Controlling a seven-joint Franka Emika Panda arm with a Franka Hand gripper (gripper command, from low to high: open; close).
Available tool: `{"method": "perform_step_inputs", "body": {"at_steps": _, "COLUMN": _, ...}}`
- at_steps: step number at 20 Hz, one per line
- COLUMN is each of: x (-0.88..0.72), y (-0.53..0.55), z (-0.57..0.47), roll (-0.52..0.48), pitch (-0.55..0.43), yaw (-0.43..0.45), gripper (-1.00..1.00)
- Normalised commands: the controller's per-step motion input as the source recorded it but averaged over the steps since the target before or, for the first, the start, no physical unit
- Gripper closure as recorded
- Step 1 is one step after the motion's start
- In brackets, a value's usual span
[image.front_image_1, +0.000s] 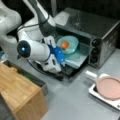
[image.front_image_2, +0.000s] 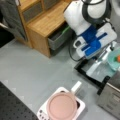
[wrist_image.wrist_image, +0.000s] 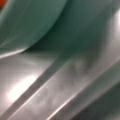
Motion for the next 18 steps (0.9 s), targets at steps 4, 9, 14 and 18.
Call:
{"method": "perform_step_inputs", "body": {"at_steps": 4, "x": 0.14, "y": -0.03, "z": 0.19, "roll": -0.219, "pitch": 0.032, "yaw": 0.068, "gripper": -1.0}}
{"method": "perform_step_inputs", "body": {"at_steps": 9, "x": 0.13, "y": -0.13, "z": 0.23, "roll": -0.233, "pitch": 0.039, "yaw": 0.114, "gripper": -1.0}}
{"method": "perform_step_inputs", "body": {"at_steps": 14, "x": 0.14, "y": -0.1, "z": 0.25, "roll": -0.198, "pitch": 0.078, "yaw": 0.092, "gripper": -1.0}}
{"method": "perform_step_inputs", "body": {"at_steps": 18, "x": 0.15, "y": 0.05, "z": 0.14, "roll": -0.188, "pitch": 0.064, "yaw": -0.018, "gripper": -1.0}}
